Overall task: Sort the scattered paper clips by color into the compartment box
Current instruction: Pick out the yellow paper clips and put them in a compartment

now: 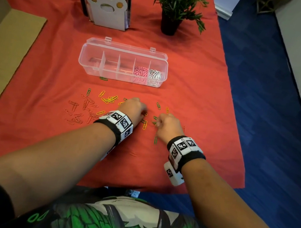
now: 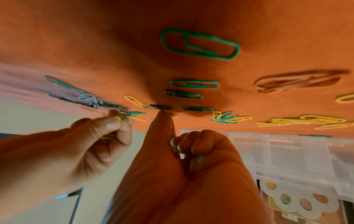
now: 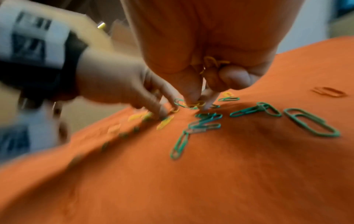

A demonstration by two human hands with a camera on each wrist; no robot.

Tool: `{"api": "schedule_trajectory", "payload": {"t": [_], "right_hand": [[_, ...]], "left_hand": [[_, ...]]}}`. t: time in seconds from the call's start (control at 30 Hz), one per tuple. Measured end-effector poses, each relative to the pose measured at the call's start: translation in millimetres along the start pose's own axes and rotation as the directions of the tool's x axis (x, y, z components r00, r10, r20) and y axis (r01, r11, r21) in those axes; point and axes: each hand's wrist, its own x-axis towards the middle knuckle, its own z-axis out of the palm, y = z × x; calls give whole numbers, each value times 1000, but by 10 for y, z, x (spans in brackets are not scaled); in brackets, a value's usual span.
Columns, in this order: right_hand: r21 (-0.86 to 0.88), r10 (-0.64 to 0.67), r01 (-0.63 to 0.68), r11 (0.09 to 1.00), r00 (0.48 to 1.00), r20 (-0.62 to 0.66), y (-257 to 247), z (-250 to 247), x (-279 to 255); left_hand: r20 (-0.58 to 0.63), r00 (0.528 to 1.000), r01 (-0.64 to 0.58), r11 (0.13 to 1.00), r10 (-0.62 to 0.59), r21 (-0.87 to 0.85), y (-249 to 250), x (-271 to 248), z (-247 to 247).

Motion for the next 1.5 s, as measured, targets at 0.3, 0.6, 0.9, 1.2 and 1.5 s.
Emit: {"api": "schedule_trajectory", "payload": {"t": [0.3, 0.6, 0.9, 1.2, 1.5], "right_hand": [[600, 271, -266, 755, 959, 85, 175, -312, 100], [781, 381, -459, 424, 873, 305, 146, -484, 297], [-213, 179, -183, 960, 983, -40, -46, -310, 370], [27, 226, -228, 973, 973, 46, -42, -360, 377], [871, 240, -372, 320, 922, 305, -144, -423, 209]], "left_hand": [[-9, 988, 152, 972, -156, -179, 39, 3, -1], [460, 870, 440, -141, -178, -887, -28, -207, -241], [6, 983, 184, 977, -184, -104, 56, -225, 119], [66, 989, 127, 991, -130, 46, 153, -207, 196], [136, 987, 75, 996, -81, 53, 71, -314, 171]]}}
